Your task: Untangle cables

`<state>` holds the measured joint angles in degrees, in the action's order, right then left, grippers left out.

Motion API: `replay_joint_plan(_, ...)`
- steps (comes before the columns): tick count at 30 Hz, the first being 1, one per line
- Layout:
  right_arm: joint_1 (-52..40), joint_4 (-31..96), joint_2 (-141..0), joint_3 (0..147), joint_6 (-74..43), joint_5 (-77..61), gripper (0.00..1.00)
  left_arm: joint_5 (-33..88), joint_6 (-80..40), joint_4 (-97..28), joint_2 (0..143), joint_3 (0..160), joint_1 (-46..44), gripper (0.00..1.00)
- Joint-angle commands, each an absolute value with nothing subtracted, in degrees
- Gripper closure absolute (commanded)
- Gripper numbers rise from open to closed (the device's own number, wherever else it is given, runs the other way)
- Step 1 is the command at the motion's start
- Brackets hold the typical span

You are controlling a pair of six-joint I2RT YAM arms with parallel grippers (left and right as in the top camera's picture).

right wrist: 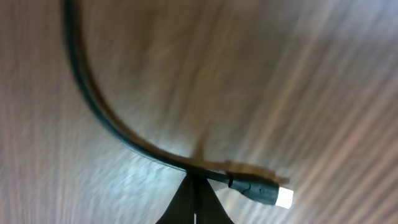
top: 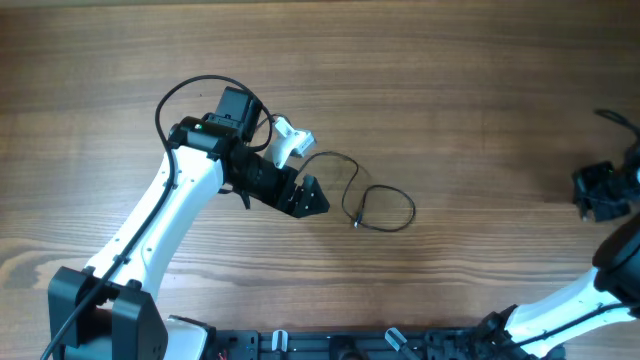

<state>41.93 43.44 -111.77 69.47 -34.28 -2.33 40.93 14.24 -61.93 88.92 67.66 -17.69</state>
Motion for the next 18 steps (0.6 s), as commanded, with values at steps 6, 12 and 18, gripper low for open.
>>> replay_joint_plan(6, 54.52, 35.29, -117.25, 66.61, -37.67, -1.89, 0.95, 40.86, 13.1, -61.71, 89.06, 67.48, -17.91, 0.03)
replay_joint_plan(12, 58.22, 23.31, -117.23, 68.07, -41.08, -1.37, 0.96, 40.84, 12.82, -62.17, 89.06, 67.48, -17.91, 0.02)
replay_joint_plan(18, 60.07, 23.79, -117.21, 68.9, -42.72, -19.68, 0.67, 40.84, 12.84, -61.47, 89.06, 67.48, -17.91, 0.0)
